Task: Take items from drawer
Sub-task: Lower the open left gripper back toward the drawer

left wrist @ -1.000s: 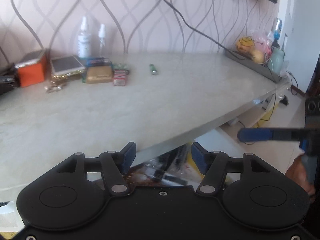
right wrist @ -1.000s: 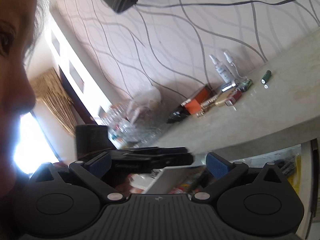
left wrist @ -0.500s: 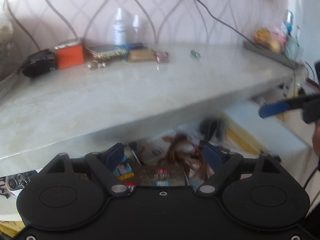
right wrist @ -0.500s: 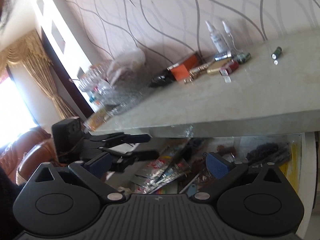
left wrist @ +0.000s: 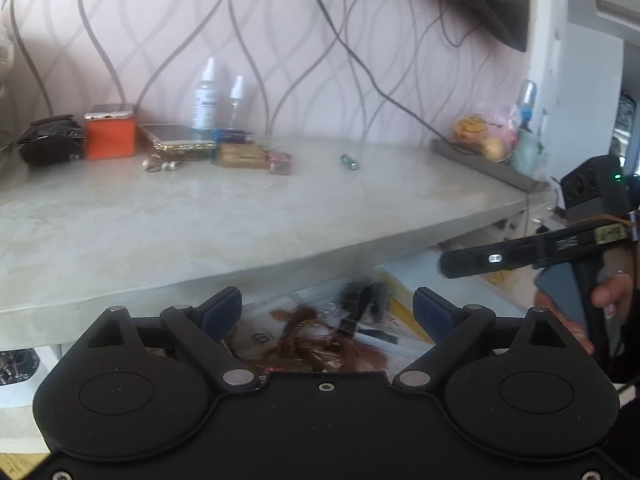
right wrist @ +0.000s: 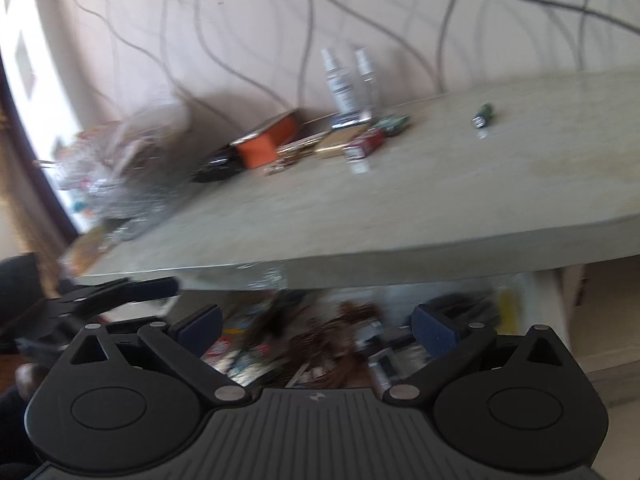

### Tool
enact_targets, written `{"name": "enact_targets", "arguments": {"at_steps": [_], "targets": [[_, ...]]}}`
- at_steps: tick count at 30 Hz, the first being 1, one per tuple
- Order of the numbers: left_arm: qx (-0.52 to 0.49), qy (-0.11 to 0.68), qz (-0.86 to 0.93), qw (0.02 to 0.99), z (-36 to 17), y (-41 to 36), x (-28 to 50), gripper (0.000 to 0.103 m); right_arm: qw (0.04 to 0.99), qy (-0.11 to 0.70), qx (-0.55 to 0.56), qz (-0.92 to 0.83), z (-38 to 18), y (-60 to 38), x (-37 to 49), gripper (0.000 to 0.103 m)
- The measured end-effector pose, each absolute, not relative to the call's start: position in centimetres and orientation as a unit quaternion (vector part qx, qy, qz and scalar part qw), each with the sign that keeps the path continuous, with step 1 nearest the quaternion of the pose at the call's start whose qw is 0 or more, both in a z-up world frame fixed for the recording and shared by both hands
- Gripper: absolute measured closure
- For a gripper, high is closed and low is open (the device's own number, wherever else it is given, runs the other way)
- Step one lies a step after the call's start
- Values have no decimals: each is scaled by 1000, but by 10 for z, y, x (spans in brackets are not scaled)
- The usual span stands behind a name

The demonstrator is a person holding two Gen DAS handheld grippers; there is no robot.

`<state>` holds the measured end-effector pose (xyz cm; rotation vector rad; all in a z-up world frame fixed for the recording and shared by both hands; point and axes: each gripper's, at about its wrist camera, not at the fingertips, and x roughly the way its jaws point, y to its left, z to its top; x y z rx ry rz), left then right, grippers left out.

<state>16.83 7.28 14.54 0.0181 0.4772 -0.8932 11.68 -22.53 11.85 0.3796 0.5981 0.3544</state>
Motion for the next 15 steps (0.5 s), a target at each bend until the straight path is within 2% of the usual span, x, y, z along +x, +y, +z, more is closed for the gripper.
{"name": "enact_targets", "arguments": {"at_steps": [8,14,15], "targets": [[-107,220,-485,840,145,109,183,6,938,302,160,65,116,-217,124,0],[-138,244,-483,830,142,114,198,6,943,296,147,34,117,-212,122,0],[-142,237,-488,828,143,116,198,9,944,295,145,31,118,-211,122,0]]}}
